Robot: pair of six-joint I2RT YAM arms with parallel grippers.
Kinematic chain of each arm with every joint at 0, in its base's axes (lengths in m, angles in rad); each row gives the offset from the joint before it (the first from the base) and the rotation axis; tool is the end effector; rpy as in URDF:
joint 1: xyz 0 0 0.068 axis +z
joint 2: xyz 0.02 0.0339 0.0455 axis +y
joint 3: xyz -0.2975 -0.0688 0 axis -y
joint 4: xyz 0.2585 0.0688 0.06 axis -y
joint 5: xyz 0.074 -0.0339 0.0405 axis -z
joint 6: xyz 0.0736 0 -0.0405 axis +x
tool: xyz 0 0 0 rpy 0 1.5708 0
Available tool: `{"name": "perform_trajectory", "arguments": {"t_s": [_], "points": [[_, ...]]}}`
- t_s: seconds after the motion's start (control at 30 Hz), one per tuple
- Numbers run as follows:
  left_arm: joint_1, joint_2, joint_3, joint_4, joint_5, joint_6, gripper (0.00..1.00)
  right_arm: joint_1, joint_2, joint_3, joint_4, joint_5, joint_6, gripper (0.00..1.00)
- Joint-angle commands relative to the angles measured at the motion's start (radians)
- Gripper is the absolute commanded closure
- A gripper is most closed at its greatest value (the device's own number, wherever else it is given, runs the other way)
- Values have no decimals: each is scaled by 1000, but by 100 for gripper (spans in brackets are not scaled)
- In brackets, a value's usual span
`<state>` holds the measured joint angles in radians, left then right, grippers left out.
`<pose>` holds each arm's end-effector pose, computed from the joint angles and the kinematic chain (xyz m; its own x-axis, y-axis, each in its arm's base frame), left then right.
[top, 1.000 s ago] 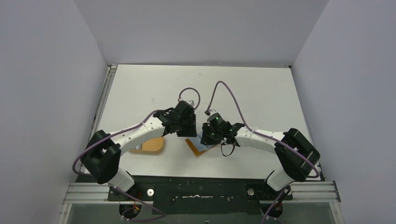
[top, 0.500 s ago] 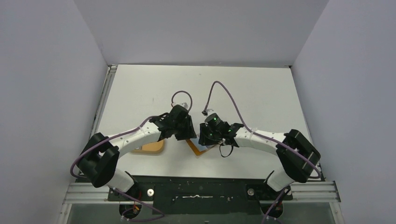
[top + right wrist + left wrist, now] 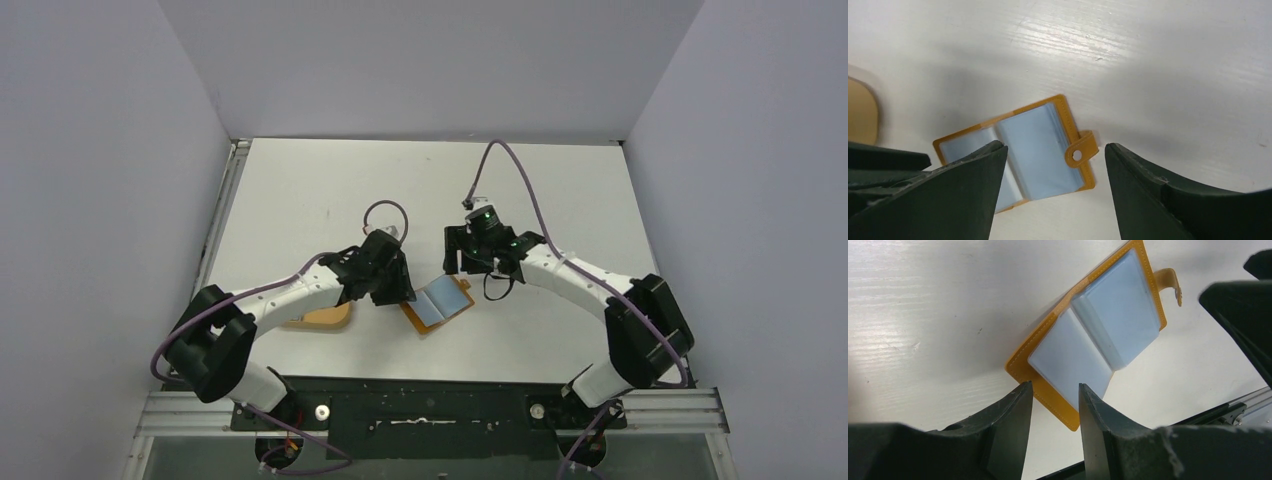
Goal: Put the credit cards into the card holder
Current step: Open the card holder at the center of the board.
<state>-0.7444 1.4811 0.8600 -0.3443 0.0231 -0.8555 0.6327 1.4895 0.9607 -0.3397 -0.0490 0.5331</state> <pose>0.2360 -0.2197 0.1868 -0.9153 -0.1830 -0.3589 -0.0060 0.8970 -0.4421 0.2758 0.2067 0.2188 -0.8433 0.0111 -0.5373 -0.2178 0.9070 0.3605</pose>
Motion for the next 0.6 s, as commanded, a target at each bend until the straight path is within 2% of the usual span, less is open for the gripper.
{"name": "perform_trajectory", "arguments": {"t_s": [0.0, 0.2, 0.57], "points": [[5, -21, 1, 27, -13, 10, 64, 2, 100, 69, -37, 4, -77, 26], [5, -42, -10, 23, -15, 15, 64, 2, 157, 72, -27, 14, -70, 31], [5, -44, 23, 3, 5, 43, 64, -15, 137, -17, -42, 127, -35, 72]]}}
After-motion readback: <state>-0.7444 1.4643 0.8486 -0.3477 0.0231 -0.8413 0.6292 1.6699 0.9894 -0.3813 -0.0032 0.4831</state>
